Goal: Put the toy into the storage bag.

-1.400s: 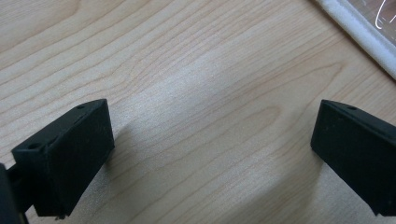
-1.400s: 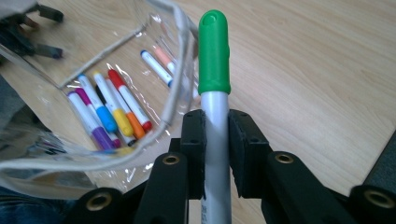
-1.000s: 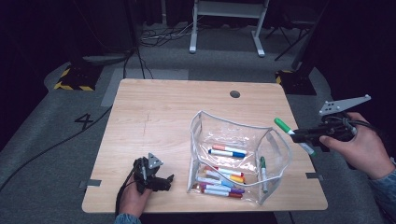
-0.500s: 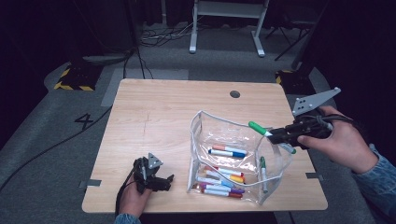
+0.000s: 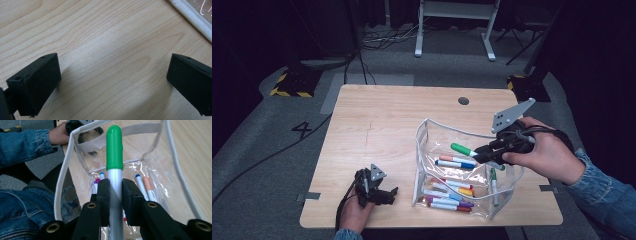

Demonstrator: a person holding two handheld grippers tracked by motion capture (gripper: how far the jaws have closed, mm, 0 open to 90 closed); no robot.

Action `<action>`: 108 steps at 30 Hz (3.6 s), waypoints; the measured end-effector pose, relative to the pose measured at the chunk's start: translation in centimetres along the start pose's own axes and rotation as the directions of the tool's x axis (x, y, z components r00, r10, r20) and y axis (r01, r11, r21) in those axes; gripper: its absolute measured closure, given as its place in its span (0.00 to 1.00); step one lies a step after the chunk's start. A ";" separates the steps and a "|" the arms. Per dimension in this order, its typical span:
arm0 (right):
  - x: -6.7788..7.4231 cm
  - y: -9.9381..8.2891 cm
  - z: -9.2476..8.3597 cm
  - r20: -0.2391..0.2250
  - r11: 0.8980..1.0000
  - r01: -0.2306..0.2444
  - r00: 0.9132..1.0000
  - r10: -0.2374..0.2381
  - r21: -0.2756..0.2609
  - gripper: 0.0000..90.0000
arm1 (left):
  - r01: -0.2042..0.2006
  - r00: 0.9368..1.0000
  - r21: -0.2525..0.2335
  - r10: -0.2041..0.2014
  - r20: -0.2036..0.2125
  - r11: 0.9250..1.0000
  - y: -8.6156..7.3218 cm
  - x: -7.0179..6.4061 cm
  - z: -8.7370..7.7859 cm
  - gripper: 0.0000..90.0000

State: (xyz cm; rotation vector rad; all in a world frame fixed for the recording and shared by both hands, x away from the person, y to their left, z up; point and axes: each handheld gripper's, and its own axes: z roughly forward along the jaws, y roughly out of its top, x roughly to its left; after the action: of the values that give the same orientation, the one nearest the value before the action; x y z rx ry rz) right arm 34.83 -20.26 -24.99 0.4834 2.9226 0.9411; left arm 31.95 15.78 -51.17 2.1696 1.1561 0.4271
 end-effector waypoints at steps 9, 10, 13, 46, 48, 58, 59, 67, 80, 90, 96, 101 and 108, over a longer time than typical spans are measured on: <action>1.0 1.2 3.6 -0.084 0.997 0.054 0.995 -0.049 0.061 0.86 | 0.001 1.000 -0.002 -0.001 0.000 1.000 0.0 0.0 0.0 0.00; 1.0 1.2 3.6 -0.084 0.997 0.054 0.995 -0.049 0.061 0.86 | 0.001 1.000 -0.002 -0.001 0.001 1.000 0.0 0.0 0.0 0.00; 1.3 1.3 4.8 -0.109 0.994 0.063 0.993 -0.054 0.083 0.86 | 0.001 1.000 -0.002 -0.001 0.001 1.000 0.0 0.0 0.0 0.00; -0.3 -0.5 16.2 -0.169 0.911 0.139 0.983 -0.078 0.389 0.65 | -0.001 1.000 -0.001 0.001 0.004 1.000 0.0 0.0 0.0 0.00; -0.3 -0.5 16.0 -0.145 0.919 0.138 0.985 -0.090 0.368 0.55 | -0.001 1.000 -0.001 0.001 0.004 1.000 0.0 0.0 0.0 0.00; -1.2 -0.7 12.1 -0.043 0.976 0.040 0.999 -0.032 0.212 0.36 | -0.002 1.000 -0.002 0.002 0.003 1.000 0.0 0.0 0.0 0.00; -1.5 -1.0 11.3 -0.020 0.981 0.030 0.999 -0.027 0.191 0.35 | -0.002 1.000 -0.002 0.002 0.003 1.000 0.0 0.0 0.0 0.00; -2.2 -1.7 8.2 0.049 0.993 0.012 0.999 -0.018 0.120 0.33 | -0.002 1.000 -0.002 0.002 0.003 1.000 0.0 0.0 0.0 0.00; -4.2 -3.8 0.1 0.178 0.990 -0.100 0.977 0.116 -0.098 0.34 | -0.005 1.000 0.001 0.005 0.004 1.000 0.0 0.0 0.0 0.00; -7.6 -8.3 -4.3 0.281 0.955 -0.232 0.918 0.278 -0.186 0.39 | -0.005 1.000 0.001 0.005 0.003 1.000 0.0 0.0 0.0 0.00; -9.7 -11.6 -5.0 0.325 0.931 -0.303 0.876 0.357 -0.206 0.41 | -0.005 1.000 0.001 0.005 0.002 1.000 0.0 0.0 0.0 0.00; -10.3 -14.1 -3.3 0.338 0.921 -0.343 0.858 0.386 -0.183 0.40 | -0.003 1.000 0.002 0.003 0.003 1.000 0.0 0.0 0.0 0.00; -10.0 -17.3 1.1 0.286 0.907 -0.393 0.861 0.420 -0.150 0.37 | -0.003 1.000 0.002 0.003 0.003 1.000 0.0 0.0 0.0 0.00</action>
State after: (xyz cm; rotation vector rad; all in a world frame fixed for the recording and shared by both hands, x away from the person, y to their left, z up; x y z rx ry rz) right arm 39.64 -35.98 -36.45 1.1637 2.5233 0.9166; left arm 31.96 15.81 -51.17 2.1732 1.1520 0.4248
